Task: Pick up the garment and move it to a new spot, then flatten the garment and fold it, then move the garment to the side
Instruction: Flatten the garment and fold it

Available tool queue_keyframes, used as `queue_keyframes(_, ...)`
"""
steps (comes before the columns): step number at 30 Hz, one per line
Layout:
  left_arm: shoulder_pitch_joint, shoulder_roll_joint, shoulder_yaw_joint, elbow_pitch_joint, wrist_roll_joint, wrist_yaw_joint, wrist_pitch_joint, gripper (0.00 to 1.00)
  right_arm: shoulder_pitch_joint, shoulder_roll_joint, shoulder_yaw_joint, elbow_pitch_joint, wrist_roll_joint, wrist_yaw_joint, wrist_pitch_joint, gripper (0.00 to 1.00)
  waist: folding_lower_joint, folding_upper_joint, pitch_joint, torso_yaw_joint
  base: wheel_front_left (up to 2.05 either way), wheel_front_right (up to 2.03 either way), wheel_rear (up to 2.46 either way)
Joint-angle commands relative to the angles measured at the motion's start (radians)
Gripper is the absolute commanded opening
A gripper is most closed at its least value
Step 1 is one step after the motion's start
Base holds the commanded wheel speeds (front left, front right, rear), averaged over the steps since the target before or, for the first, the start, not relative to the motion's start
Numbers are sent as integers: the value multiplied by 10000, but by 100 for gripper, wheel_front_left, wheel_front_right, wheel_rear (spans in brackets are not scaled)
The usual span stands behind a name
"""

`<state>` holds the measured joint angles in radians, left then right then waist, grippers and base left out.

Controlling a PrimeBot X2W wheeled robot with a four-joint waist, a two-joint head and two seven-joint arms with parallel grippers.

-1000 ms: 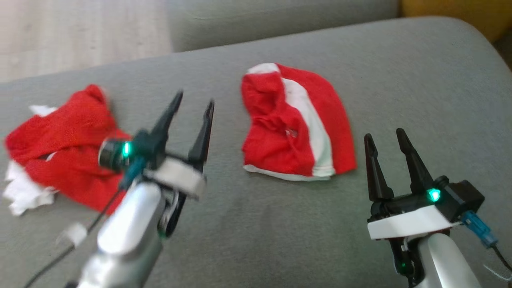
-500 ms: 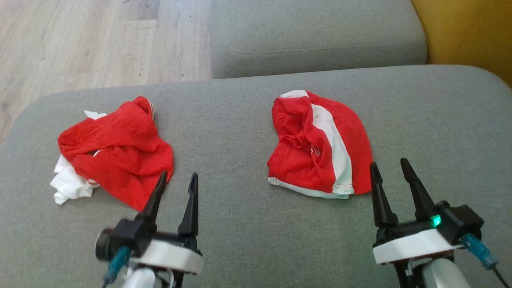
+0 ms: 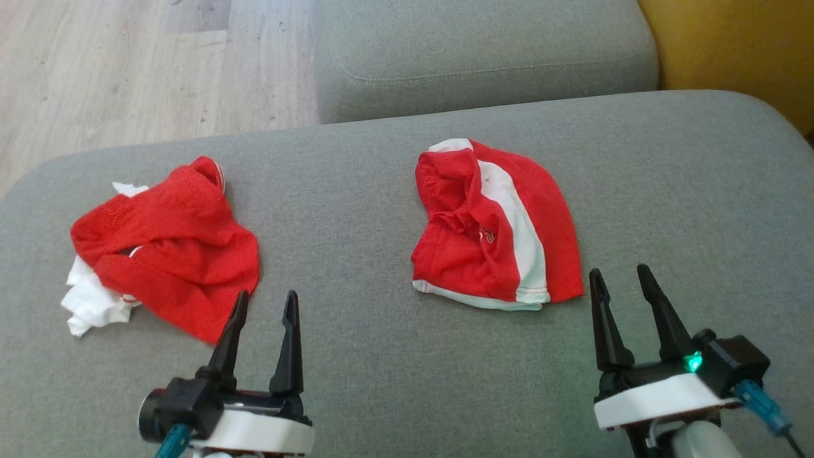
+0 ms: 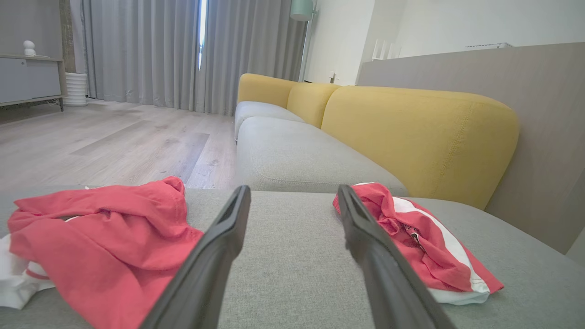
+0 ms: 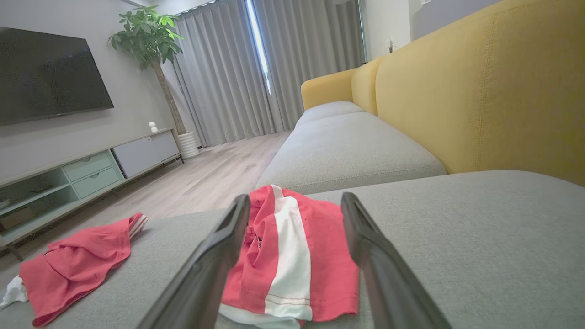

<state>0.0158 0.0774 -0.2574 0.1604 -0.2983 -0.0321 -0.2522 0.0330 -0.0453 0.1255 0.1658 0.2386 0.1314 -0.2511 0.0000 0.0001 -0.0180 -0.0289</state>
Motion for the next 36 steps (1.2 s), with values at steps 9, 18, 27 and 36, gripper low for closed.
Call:
queue_keyframes(9,-548,-233,319,119,298,-383,-95,100,-842,-49,409,1102,-673,-7,-99,100,0,-1,391,714,0,0,0)
queue_keyframes(18,-901,-267,-107,426,271,-502,-95,100,-2369,-49,1344,3301,-1313,-7,24,100,0,-1,962,1767,0,0,0)
queue_keyframes(27,-1336,-270,-671,530,-120,-342,-95,100,-3874,-49,1631,5447,-2312,-7,721,100,0,-1,1345,2787,0,0,0)
queue_keyframes(36,-1322,-270,-805,532,-256,-229,-95,100,-4474,-49,1617,6991,-2920,-7,1268,100,0,-1,1370,3212,0,0,0)
